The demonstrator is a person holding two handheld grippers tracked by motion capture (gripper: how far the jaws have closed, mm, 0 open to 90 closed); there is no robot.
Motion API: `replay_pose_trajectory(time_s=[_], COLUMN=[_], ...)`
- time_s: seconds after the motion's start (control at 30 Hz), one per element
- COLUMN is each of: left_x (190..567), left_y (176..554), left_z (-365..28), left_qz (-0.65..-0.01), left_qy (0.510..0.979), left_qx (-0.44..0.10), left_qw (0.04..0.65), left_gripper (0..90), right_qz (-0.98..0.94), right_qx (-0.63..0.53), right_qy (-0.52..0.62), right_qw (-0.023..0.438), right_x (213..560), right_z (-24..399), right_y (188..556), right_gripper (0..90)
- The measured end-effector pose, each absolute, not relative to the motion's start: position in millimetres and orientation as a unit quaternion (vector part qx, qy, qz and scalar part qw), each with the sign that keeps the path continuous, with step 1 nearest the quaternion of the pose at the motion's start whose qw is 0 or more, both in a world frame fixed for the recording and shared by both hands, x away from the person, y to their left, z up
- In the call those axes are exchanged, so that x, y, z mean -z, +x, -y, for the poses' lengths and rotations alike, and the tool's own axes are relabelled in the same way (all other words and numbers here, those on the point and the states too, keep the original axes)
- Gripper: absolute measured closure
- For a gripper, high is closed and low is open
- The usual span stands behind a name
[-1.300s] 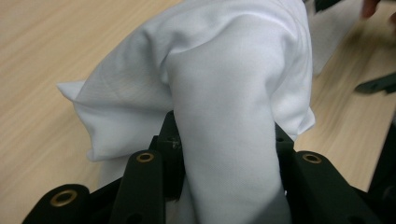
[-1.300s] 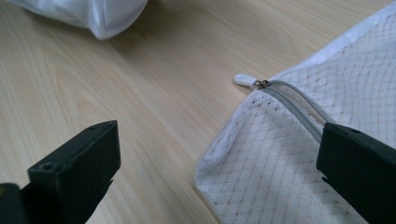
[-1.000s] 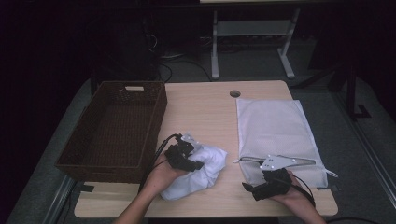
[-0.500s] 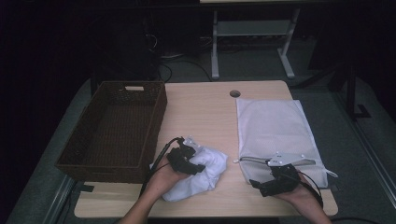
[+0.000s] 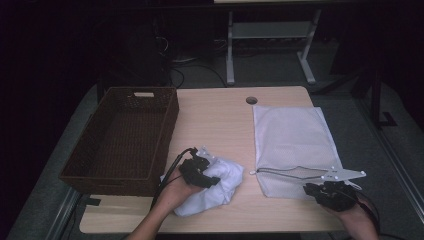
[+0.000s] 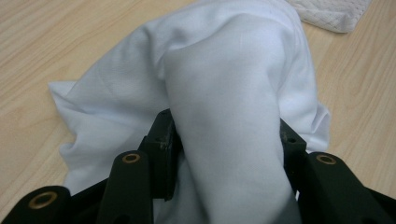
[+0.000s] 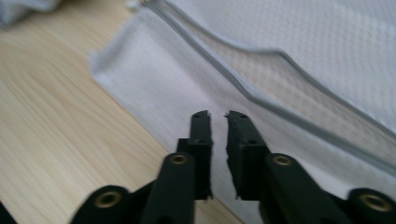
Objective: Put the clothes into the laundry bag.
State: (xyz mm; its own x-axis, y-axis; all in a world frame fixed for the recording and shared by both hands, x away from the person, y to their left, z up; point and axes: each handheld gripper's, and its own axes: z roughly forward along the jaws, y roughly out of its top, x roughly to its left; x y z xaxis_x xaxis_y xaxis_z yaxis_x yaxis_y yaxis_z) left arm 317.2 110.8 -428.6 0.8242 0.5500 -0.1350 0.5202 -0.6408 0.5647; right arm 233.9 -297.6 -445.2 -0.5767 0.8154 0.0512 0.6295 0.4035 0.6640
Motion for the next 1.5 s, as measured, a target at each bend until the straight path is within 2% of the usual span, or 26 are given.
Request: replay_pose_trajectory(time_s=[0.1, 0.77, 1.5], left_x=[428.8, 428.8, 429.0], left_y=[317.1, 317.9, 318.1], left_z=[-110.8, -111.6, -111.8], left_qz=[-0.295, -0.295, -0.295], left_qy=[0.905, 0.905, 0.905], left_qx=[-0.025, -0.021, -0.02], left_qw=[0.304, 0.305, 0.307], left_gripper=[52.7, 52.7, 52.7], right_qz=[-0.829, -0.851, -0.868], right_qx=[-0.311, -0.273, -0.282], right_qy=[0.444, 0.427, 0.385], right_qw=[0.14, 0.141, 0.135], right_x=[448.6, 459.2, 459.8], right_z=[305.3, 295.3, 246.3], right_y=[235.1, 243.6, 273.9], right_gripper=[89.8, 90.0, 90.0])
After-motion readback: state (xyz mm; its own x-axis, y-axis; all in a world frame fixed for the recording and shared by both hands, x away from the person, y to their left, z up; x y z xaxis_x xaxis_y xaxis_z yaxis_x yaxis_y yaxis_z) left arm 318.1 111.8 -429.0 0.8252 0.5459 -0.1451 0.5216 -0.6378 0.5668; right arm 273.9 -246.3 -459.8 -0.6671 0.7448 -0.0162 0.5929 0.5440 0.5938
